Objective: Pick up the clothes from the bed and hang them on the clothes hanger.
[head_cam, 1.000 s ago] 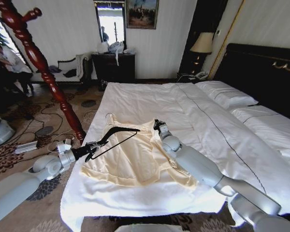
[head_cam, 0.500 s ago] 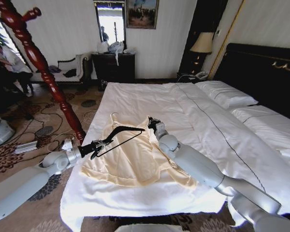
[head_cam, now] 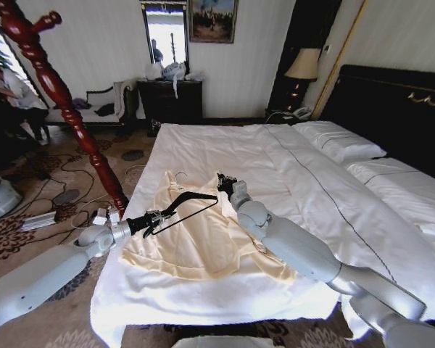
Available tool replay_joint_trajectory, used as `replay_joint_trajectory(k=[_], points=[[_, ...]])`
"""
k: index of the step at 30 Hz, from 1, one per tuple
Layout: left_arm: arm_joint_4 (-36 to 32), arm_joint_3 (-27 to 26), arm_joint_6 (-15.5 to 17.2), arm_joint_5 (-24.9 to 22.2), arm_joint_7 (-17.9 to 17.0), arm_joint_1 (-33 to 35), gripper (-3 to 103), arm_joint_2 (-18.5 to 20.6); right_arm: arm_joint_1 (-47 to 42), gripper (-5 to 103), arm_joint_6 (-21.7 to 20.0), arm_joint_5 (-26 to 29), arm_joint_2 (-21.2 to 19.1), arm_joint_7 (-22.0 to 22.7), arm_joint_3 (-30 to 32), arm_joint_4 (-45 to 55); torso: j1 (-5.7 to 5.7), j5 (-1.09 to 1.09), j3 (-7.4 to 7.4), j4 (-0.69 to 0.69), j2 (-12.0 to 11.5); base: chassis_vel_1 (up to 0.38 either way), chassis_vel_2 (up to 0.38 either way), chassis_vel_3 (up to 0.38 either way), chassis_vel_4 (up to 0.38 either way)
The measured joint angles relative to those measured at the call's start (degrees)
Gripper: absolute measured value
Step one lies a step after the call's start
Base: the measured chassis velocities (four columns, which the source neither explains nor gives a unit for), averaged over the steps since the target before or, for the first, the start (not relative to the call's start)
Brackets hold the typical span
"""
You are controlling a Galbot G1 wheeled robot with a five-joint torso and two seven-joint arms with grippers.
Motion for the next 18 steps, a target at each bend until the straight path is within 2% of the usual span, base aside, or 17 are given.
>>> replay_joint_trajectory(k=[13,17,18], points=[[1.77,0.43,-0.66,1.47,1.03,-1.13,17,-4.68,1.30,0,-0.86,3.20,1.87,0.63,-1.49,0.91,0.00,0.00,0.00,0.00,0.00,0.000,0.000,0.000,0.000],[4.05,-1.36,-0.75,2.24,1.42,-1.75,17,-8.64,1.14,0,-0.95,5.79,3.03,2.56,-1.55,1.77,0.00,0.01,0.00,0.01,0.00,0.000,0.000,0.000,0.000],[4.05,-1.36,-0.75,2.24,1.42,-1.75,17,-8.64,1.14,0,-0.95,5.79,3.03,2.56,-1.55,1.77,0.00,0.01,0.00,0.01,0.00,0.000,0.000,0.000,0.000]])
